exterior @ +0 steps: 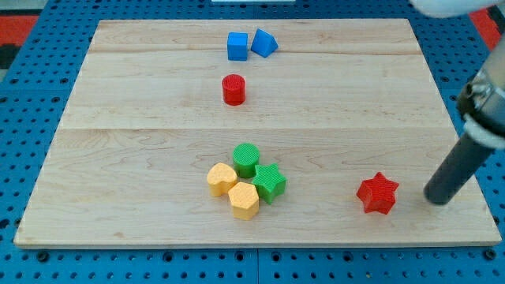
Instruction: Push the red star into the red circle
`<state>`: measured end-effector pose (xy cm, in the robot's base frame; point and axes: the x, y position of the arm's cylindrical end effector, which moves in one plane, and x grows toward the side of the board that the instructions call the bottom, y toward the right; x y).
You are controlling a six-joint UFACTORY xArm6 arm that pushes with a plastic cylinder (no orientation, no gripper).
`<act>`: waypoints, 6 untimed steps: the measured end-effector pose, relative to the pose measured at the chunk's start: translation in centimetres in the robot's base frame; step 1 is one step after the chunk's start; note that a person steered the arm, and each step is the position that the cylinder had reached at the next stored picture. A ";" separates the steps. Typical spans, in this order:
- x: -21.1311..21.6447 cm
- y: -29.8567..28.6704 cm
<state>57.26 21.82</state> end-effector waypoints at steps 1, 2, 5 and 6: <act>0.1 -7.0; -5.6 -10.7; -10.7 -16.5; -14.7 -21.8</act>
